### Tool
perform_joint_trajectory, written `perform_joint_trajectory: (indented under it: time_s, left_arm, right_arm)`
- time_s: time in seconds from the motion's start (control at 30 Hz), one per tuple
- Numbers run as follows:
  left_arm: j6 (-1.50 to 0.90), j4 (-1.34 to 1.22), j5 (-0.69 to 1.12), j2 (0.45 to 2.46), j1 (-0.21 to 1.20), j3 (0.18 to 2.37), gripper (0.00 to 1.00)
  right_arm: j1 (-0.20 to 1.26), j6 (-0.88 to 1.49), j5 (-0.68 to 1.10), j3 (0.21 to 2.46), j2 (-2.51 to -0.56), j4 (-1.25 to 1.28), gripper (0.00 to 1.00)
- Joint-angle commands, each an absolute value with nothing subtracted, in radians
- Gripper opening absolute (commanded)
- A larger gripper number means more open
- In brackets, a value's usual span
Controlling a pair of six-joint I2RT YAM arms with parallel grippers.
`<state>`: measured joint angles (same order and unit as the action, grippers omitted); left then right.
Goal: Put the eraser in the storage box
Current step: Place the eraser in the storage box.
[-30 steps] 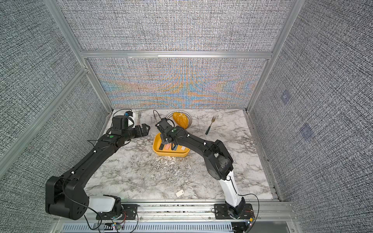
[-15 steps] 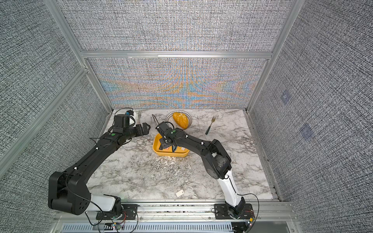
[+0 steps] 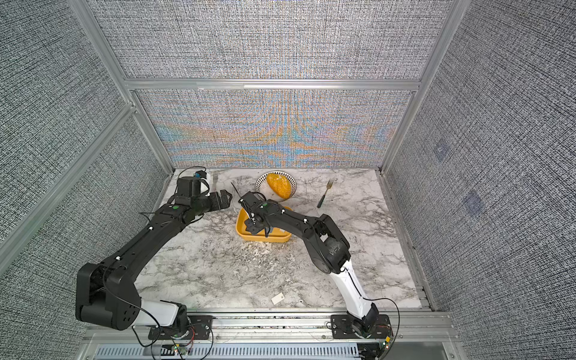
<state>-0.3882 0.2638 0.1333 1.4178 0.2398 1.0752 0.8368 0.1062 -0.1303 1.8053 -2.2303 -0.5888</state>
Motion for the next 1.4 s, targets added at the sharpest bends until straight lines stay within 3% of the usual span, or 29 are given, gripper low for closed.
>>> perform_joint_trajectory:
  time_s: [0.0, 0.5, 0.7, 0.83, 1.03, 1.37]
  left_arm:
    - [-0.378, 0.273, 0.129, 1.417, 0.239, 1.085, 1.0]
    - [-0.377, 0.278, 0.111, 1.417, 0.239, 1.083, 1.0]
    - [-0.375, 0.278, 0.108, 1.419, 0.238, 1.083, 1.0]
    - [-0.376, 0.281, 0.105, 1.417, 0.238, 1.083, 1.0]
    - [-0.375, 0.284, 0.1, 1.413, 0.238, 1.083, 1.0]
    - [-0.377, 0.282, 0.1, 1.394, 0.238, 1.081, 1.0]
  right_arm:
    - [0.837, 0.085, -0.128, 1.819, -2.244, -0.609, 0.23]
    - [0.834, 0.086, -0.129, 1.83, -2.285, -0.604, 0.29]
    - [0.833, 0.089, -0.127, 1.832, -2.292, -0.601, 0.36]
    - [0.833, 0.095, -0.131, 1.838, -2.286, -0.602, 0.46]
    - [0.834, 0.114, -0.143, 1.82, -2.214, -0.581, 0.56]
    - [0.842, 0.215, -0.183, 1.628, -1.97, -0.563, 0.61]
